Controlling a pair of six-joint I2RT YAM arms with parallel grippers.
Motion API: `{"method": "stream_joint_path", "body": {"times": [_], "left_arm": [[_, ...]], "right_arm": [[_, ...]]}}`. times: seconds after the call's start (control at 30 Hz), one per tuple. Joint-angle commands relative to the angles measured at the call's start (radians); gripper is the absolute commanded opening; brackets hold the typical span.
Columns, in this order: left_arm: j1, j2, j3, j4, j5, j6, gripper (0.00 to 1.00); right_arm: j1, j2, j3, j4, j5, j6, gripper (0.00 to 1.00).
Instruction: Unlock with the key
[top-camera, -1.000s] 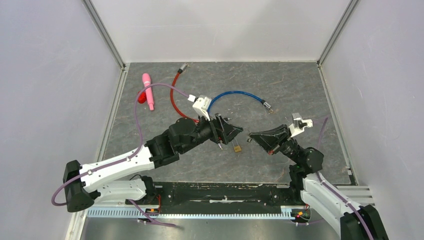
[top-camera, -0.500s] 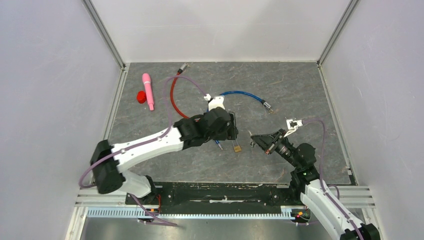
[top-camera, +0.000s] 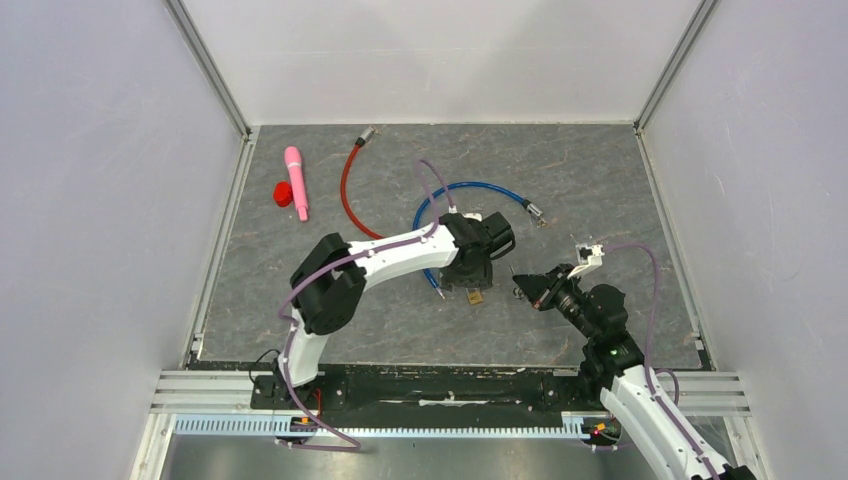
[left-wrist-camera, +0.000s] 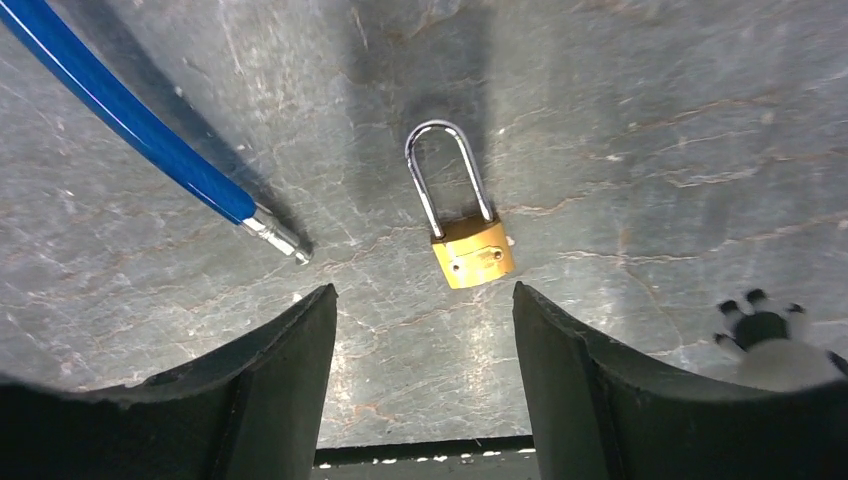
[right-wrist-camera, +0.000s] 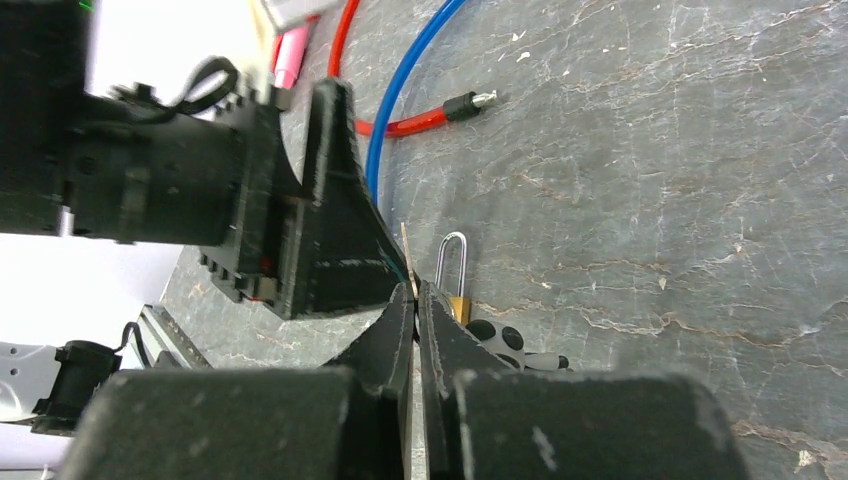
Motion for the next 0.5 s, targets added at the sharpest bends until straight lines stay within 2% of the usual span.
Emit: {"method": "stream_joint_path", "body": {"times": [0.0,0.27,0.47], "left_arm": [[-0.002,0.061,0.059,-0.083,0.045,-0.078,0.70],[-0.001,0.135,0.081,-0.041,0.060,-0.157,0.68],[0.000,0.108,0.067,-0.008,0.058,-0.211,0.67]], "right_arm": [[0.008,-0.022,0.034,-0.004,0.033,-0.031,0.00],[0.021,-0.032,0.025,-0.004,0.037,-0.040,0.00],[0.023,-0.035,0.023,-0.003,0.033,-0.042,0.00]]}}
